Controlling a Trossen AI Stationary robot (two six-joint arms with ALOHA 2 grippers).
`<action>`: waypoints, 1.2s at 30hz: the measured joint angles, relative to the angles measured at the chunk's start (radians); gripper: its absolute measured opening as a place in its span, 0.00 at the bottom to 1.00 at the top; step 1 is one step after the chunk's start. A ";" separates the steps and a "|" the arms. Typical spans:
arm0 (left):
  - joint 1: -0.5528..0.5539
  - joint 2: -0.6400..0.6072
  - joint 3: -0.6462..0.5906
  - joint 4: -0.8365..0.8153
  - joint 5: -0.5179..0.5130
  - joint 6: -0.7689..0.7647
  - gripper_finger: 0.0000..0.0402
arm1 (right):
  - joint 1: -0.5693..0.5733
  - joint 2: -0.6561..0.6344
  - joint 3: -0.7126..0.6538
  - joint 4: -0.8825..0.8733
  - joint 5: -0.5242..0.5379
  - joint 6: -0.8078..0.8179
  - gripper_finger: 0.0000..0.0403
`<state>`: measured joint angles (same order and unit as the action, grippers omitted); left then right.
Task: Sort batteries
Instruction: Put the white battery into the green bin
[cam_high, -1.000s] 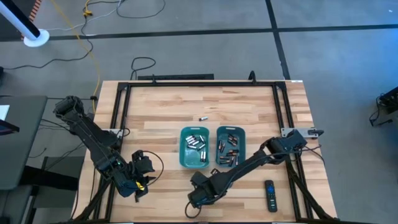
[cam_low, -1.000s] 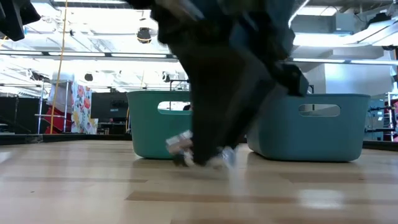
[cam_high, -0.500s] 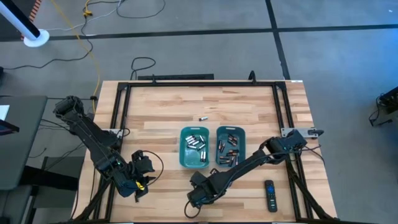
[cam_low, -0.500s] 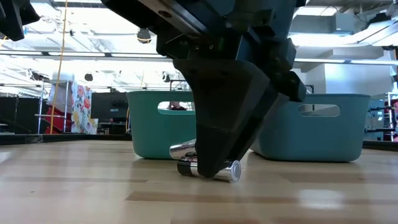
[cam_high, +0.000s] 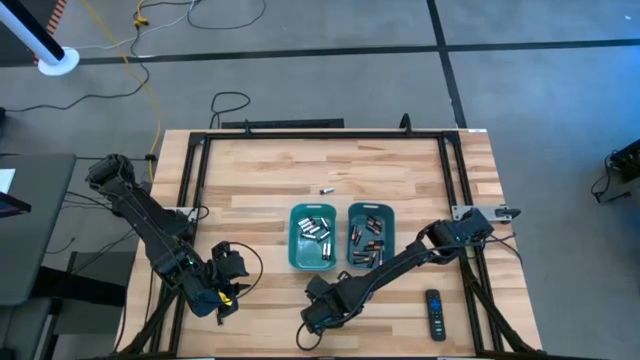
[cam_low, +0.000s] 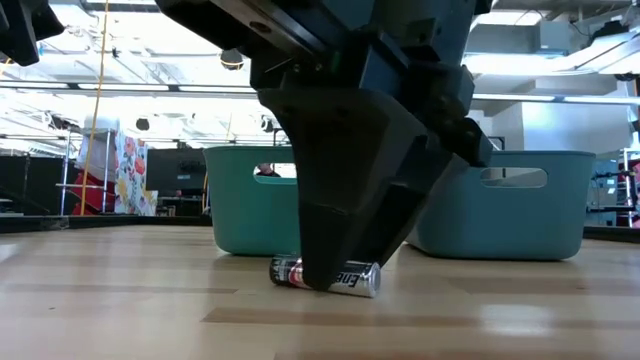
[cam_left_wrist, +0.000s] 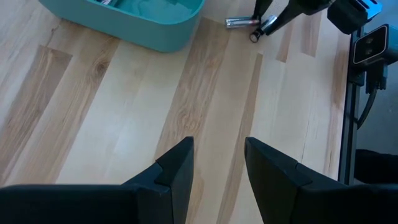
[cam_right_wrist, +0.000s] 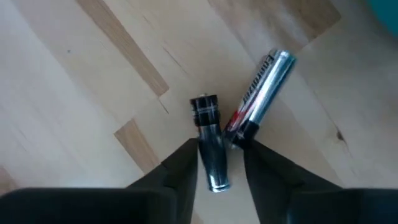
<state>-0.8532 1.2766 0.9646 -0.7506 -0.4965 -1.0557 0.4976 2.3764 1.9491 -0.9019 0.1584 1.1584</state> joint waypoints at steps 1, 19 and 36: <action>0.000 0.000 0.000 0.000 0.000 0.000 0.35 | 0.000 0.000 0.000 0.000 0.000 0.000 0.40; 0.000 0.000 -0.001 0.000 0.000 0.001 0.35 | 0.023 0.000 -0.001 0.001 -0.024 0.021 0.14; 0.000 0.000 -0.001 0.000 0.000 -0.001 0.35 | 0.019 0.004 0.219 -0.140 -0.062 -0.054 0.11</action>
<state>-0.8532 1.2766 0.9638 -0.7509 -0.4965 -1.0569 0.5166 2.3808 2.1686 -1.0418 0.0967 1.1041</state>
